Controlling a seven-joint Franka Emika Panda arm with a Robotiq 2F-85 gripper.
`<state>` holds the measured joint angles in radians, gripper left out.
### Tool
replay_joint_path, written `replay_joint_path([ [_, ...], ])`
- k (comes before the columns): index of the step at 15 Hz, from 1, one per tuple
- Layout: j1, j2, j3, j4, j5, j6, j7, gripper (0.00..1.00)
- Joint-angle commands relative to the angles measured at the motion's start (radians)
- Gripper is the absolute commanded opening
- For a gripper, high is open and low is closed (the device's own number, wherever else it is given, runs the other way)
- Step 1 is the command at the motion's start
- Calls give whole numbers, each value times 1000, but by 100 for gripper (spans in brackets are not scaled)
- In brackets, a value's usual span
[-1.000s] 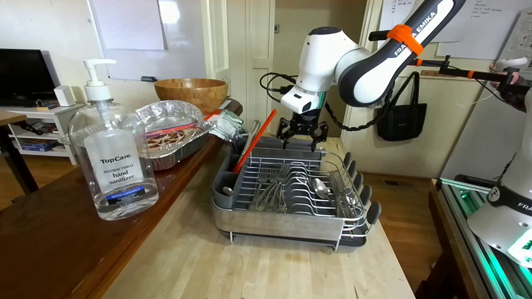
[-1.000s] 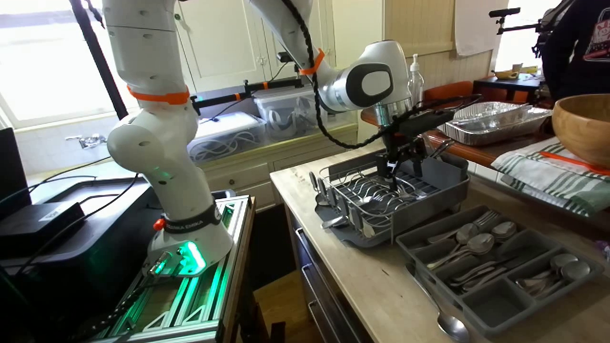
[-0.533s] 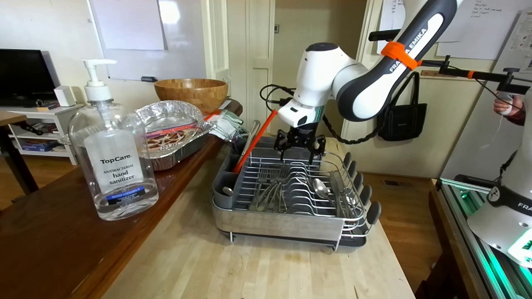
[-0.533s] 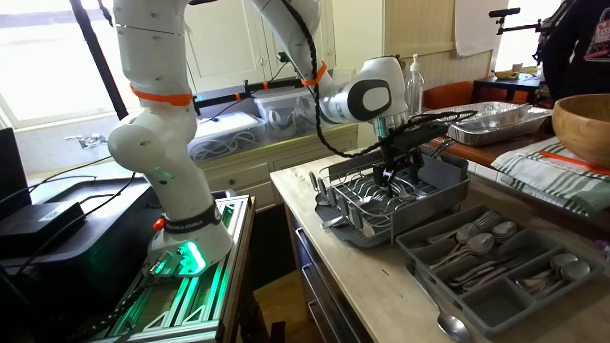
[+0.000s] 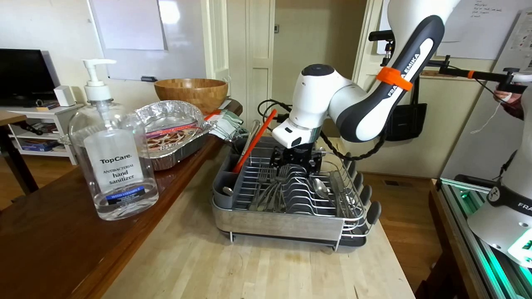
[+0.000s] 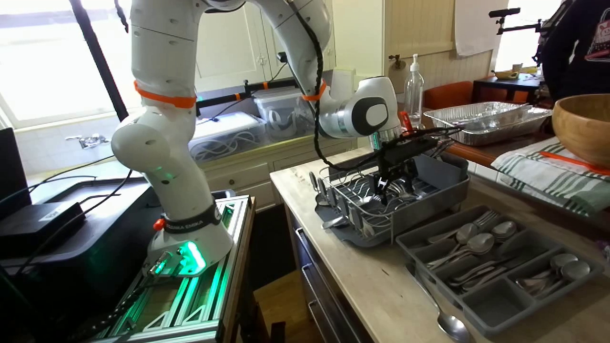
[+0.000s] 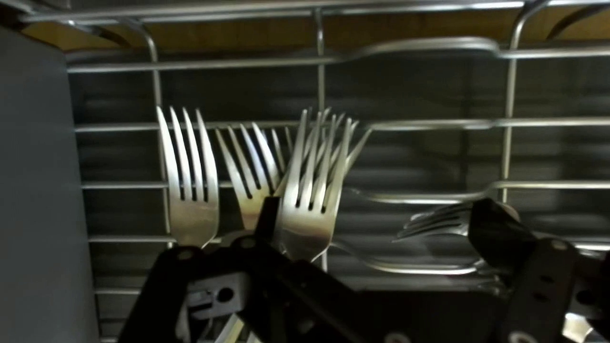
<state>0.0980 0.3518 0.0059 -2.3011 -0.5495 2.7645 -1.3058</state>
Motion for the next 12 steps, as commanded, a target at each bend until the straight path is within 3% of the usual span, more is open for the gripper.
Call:
replay_joint_path([
  [1, 14, -11, -10, 10, -62, -3, 75, 100],
  [5, -27, 0, 40, 35, -7, -95, -34, 100],
  [8, -133, 2, 149, 41, 108, -187, -269, 100],
  [12, -106, 6, 92, 95, 129, -269, -360, 100],
])
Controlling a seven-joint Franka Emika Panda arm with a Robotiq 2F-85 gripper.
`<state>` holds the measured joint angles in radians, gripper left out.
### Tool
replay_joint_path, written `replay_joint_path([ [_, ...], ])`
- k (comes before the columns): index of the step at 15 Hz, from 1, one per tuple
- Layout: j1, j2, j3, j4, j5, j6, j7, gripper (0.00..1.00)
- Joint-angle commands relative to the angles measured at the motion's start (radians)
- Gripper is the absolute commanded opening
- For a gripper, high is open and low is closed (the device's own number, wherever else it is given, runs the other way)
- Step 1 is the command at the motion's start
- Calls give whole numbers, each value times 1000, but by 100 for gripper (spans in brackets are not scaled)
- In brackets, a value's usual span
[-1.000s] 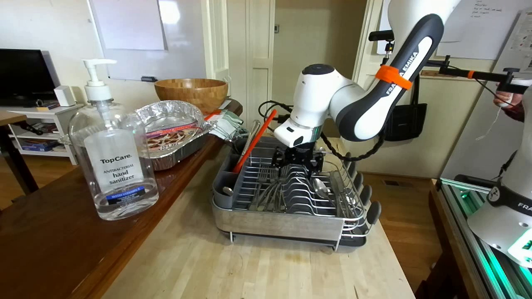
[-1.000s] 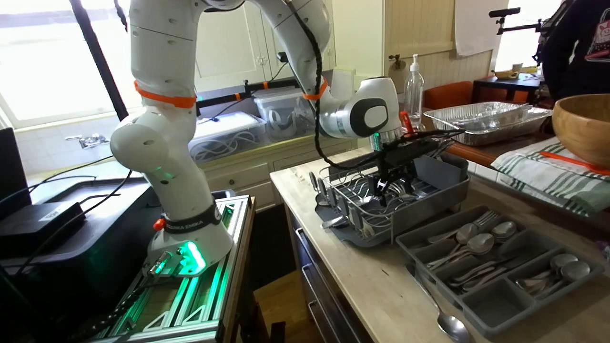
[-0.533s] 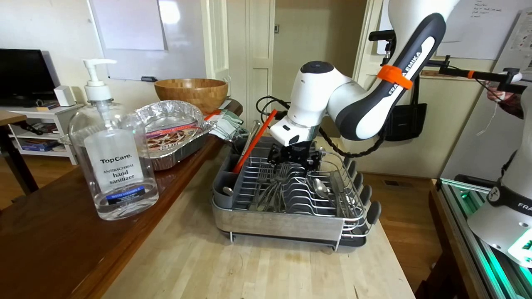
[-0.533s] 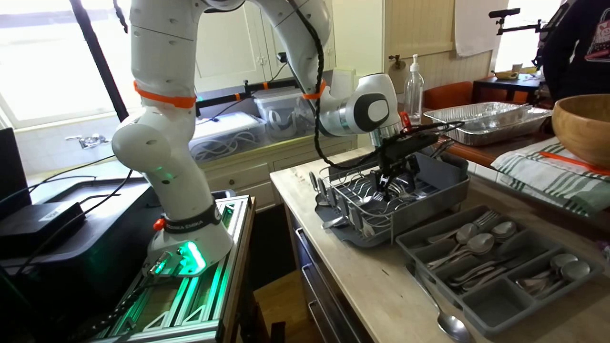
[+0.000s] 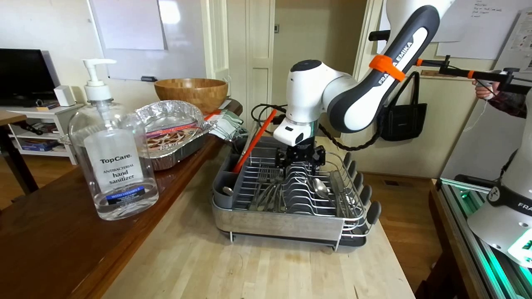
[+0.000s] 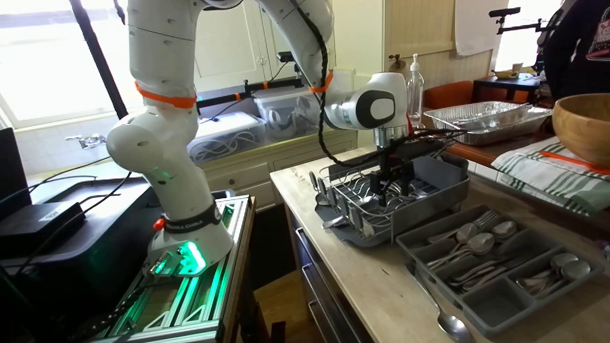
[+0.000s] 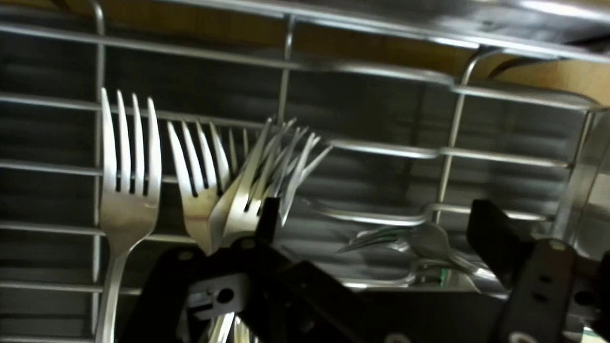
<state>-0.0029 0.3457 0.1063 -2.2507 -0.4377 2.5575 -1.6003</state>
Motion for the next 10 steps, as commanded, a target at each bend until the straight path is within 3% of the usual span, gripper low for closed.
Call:
replay_joint_path([
  [1, 0, 13, -17, 56, 6, -68, -62, 100],
  [10, 41, 66, -53, 103, -62, -38, 0, 97],
])
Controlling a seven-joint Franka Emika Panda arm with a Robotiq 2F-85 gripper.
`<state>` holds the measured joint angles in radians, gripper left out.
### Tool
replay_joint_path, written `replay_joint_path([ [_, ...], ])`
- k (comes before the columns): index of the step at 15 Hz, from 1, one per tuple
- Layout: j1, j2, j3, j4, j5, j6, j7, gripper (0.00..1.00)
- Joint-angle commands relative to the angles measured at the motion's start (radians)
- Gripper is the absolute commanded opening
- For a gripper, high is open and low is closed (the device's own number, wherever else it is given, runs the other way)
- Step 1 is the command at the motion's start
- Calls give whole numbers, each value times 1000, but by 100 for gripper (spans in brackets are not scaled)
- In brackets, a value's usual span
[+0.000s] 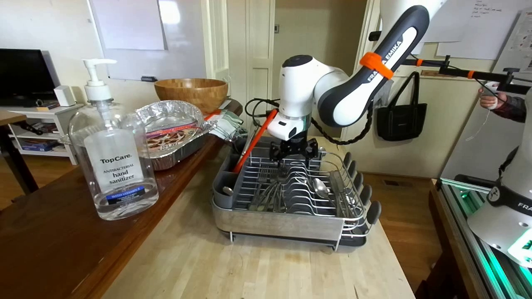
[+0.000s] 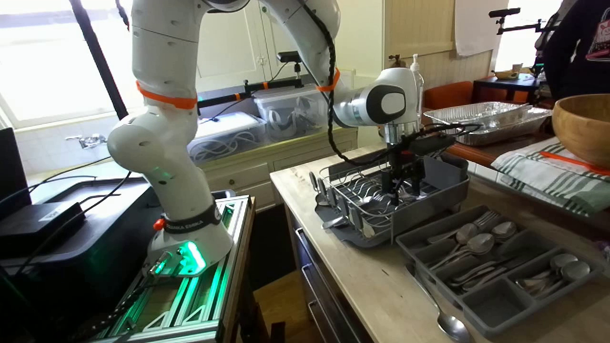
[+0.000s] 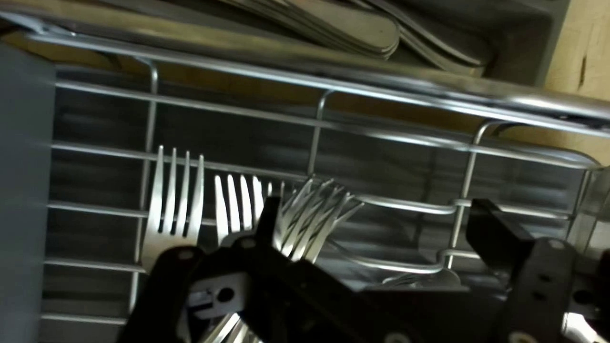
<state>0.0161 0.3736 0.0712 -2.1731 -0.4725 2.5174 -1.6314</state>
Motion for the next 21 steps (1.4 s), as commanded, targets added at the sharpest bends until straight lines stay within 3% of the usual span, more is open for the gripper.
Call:
replay_joint_path([
  [1, 27, 43, -22, 24, -31, 7, 50, 92],
  [6, 43, 39, -34, 16, -32, 6, 157, 89],
  [9, 48, 41, -37, 18, -35, 0, 215, 77],
  [11, 47, 30, -34, 15, -33, -17, 245, 52],
  [15, 50, 15, -29, 16, -37, -45, 292, 25],
  [17, 54, 17, -29, 20, -42, -42, 310, 5],
  [18, 55, 18, -31, 24, -46, -44, 322, 1],
  [21, 52, 4, -32, 17, -51, -50, 344, 3],
])
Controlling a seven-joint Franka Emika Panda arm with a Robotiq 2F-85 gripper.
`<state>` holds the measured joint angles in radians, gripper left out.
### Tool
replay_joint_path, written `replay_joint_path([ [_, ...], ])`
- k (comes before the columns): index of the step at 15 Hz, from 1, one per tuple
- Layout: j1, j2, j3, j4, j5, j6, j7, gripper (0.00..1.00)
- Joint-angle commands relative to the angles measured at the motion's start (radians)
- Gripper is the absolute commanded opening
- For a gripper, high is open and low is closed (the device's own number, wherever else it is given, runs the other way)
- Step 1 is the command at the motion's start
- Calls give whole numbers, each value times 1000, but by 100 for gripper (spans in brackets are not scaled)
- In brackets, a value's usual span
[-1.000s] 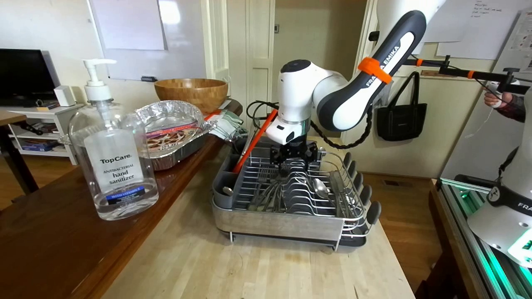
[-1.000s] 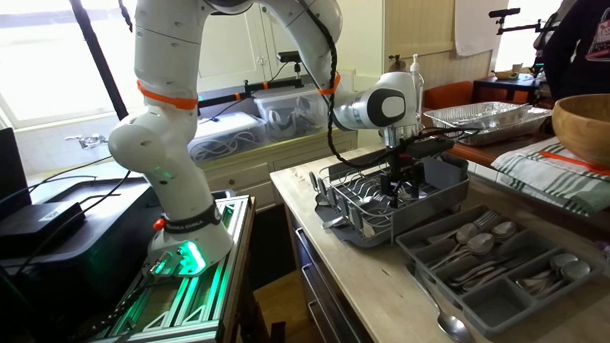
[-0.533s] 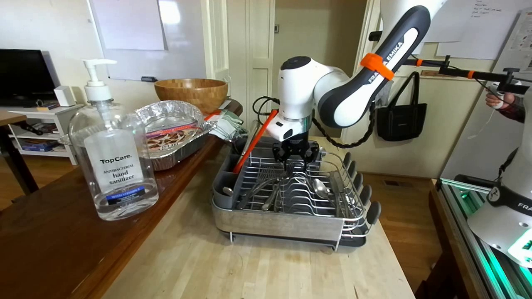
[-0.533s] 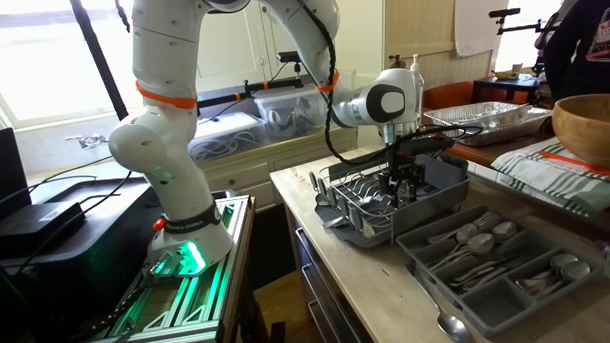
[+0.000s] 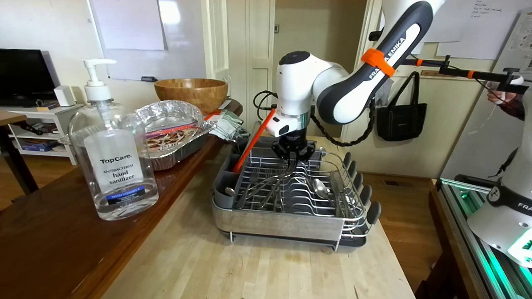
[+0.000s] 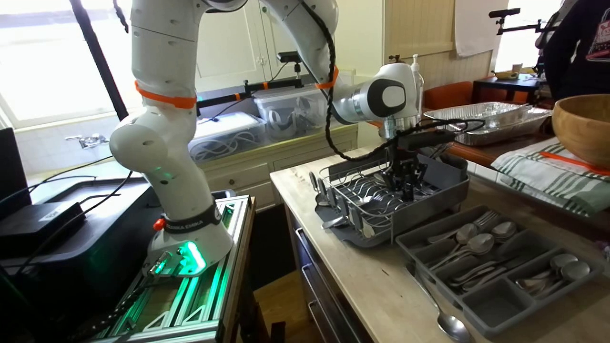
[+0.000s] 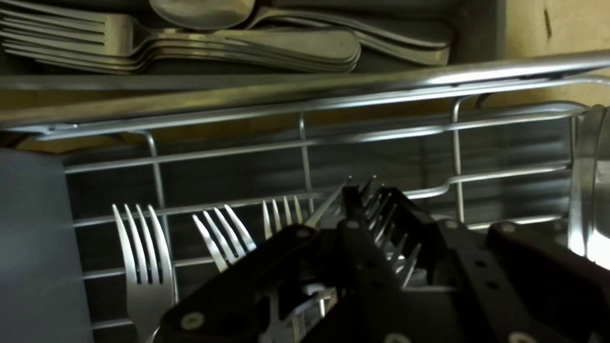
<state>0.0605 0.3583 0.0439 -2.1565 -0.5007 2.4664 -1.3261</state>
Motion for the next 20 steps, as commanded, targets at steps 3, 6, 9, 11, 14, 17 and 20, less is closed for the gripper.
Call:
replay_joint_path([
  [3, -29, -32, 17, -37, 23, -10, -47, 0],
  [6, -65, -77, 28, -73, 54, -28, -162, 2],
  [9, -82, -110, 15, -93, 66, -16, -216, 2],
  [11, -90, -122, 13, -108, 82, -6, -249, 2],
  [14, -100, -169, 11, -144, 98, 7, -305, 2],
  [17, -107, -222, -6, -177, 106, 35, -310, 2],
  [20, -115, -250, -30, -176, 107, 52, -283, 2],
])
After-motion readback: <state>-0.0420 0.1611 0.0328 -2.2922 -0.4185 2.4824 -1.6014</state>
